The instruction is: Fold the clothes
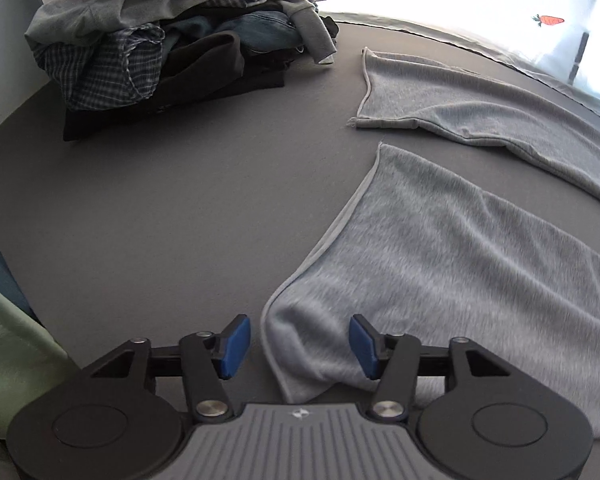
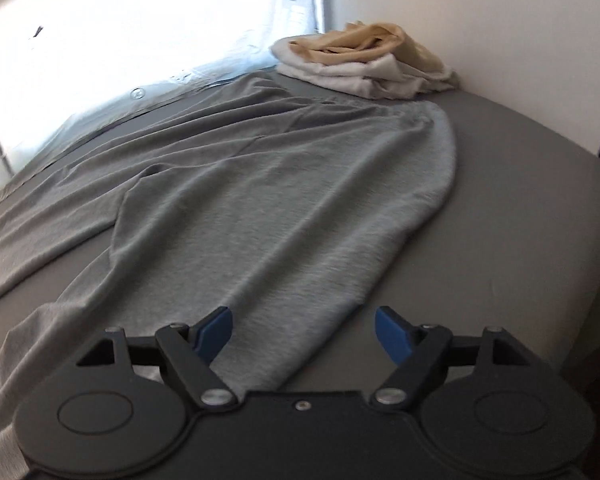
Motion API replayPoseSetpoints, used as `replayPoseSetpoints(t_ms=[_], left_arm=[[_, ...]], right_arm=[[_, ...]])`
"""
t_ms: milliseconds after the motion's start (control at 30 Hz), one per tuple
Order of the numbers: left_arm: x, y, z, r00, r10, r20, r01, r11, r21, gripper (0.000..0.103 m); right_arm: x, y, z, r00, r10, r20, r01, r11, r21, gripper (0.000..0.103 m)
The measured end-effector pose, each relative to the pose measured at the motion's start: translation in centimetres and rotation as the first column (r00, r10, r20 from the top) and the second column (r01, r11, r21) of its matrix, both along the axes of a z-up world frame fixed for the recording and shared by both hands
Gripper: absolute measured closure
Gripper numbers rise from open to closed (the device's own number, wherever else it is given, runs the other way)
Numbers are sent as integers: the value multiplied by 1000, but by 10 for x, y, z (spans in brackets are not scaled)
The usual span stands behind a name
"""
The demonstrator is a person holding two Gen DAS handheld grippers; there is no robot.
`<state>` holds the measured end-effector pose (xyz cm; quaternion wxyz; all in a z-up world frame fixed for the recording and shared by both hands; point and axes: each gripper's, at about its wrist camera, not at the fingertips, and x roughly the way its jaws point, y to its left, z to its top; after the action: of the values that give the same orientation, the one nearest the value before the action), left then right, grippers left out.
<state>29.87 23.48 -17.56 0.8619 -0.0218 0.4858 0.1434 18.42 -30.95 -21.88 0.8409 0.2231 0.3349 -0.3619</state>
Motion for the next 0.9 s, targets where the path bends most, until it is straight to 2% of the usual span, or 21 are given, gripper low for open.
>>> replayPoseSetpoints(t_ms=[67,133,167,200,233,267,300,333,400,500,700,733,833,900], left_arm=[[-3,3,-1,1000,2,-3,-2,1000,-20,44],[-5,6,-3,1000,14,1,-14,998,-53,45],[-5,7,-4,1000,17,7,-17,997,-73,46],[-6,8,-4,1000,13,17,-11,995,-100,59],[-6,7,-4,1000,5,25,-2,993,-115,77],[-6,5,-3,999,-2,33,7,992,-126,87],[-5,3,-2,999,-8,38,13,991,-130,98],[-3,1,-1,999,-14,43,19,991,-130,99],[1,0,5,998,-7,67,16,990,-139,99],[19,3,22,992,6,128,16,985,-174,99],[86,-7,60,967,19,255,35,978,-204,98],[97,-9,62,965,29,260,27,977,-210,94],[118,-15,65,963,72,260,-14,976,-218,92],[116,-17,64,962,97,254,-36,972,-234,85]], right_arm=[[-11,-11,-3,998,-56,29,55,997,57,29],[-14,-14,-5,997,-65,41,62,996,72,40],[-15,-15,-6,997,-61,41,58,996,74,52],[-13,-16,-6,998,-47,38,44,996,74,70],[-12,-17,-6,999,-33,39,29,996,81,80],[-11,-20,-6,999,-16,51,11,995,101,94],[-11,-23,-5,997,-2,77,-8,992,129,100],[-11,-27,-4,993,13,115,-31,987,159,102],[-10,-34,2,985,10,175,-43,982,186,103],[0,-45,18,972,10,236,-54,983,178,103],[49,-64,55,941,59,332,-107,986,127,103],[58,-66,57,937,64,343,-115,985,131,102],[80,-68,59,947,63,314,-110,985,135,89],[84,-64,56,954,72,290,-117,983,142,75]])
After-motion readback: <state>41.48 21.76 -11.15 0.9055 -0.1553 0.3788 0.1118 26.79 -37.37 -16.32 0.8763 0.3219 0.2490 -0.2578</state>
